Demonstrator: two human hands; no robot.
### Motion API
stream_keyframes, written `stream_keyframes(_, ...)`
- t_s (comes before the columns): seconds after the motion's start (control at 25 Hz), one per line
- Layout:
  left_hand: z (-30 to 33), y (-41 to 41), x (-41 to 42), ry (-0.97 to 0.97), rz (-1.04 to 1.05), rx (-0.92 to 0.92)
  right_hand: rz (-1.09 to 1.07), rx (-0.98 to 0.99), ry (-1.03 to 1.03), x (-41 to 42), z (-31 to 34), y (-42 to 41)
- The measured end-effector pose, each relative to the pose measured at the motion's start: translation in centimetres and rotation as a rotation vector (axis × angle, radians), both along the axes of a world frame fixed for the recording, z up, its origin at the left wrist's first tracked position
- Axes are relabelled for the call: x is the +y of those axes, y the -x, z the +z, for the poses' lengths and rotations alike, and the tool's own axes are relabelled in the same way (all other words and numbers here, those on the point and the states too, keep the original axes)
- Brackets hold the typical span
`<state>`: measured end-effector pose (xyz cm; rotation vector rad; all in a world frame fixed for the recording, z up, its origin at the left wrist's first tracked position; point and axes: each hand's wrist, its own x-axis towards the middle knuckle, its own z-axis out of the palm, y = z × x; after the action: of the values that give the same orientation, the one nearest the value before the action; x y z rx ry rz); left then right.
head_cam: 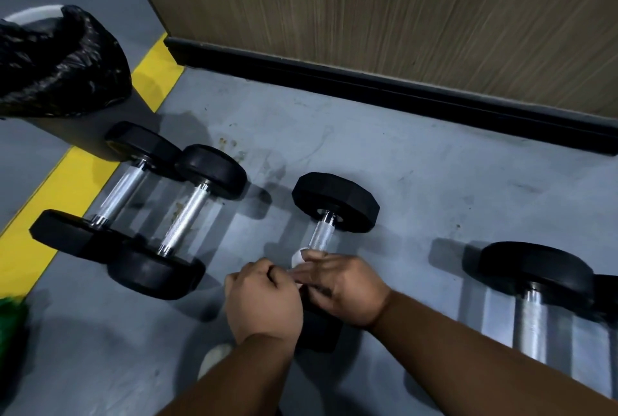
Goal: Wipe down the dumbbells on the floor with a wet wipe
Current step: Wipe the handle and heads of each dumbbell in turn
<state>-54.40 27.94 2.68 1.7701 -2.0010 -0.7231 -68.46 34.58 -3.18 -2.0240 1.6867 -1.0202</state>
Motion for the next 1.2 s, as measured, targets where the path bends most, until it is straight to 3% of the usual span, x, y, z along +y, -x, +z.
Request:
stream_keyframes(0.12, 0.1, 0.1, 0.1, -0.003, 0.018, 0.024, 0.011, 0.009, -0.021, -1.4, 0.4, 1.6)
stream_keyframes(0.32, 0.2, 0.0, 0.2, 0.0, 0.01, 0.032, -0.255, 0.054, 0.071, -2.4, -0.5, 2.2)
stream_keyframes(0.6, -0.1, 0.0, 0.2, 0.033, -0.037, 0.003, -0.051, 0.112, 0.099, -0.2, -1.1, 1.0)
stream_keyframes(0.68, -0.2, -0.2, 0.1, 0.043, -0.055, 0.015, -0.14, 0.165, 0.101, -1.6, -0.7, 2.4)
stream_keyframes(0.84, -0.3, -0.4, 0.0, 0.034, -0.075, 0.018, -0.344, 0.091, 0.035, -2.2, -0.4, 2.9)
stream_keyframes(1.04, -0.1, -0.7, 0.4, -0.003, -0.069, 0.015, -0.056, 0.153, 0.077, 0.5, -0.6, -0.1)
stream_keyframes(1.2, -0.2, -0.6, 0.2, -0.007, -0.053, 0.057, -0.073, 0.16, 0.089, -2.2, -0.4, 2.7)
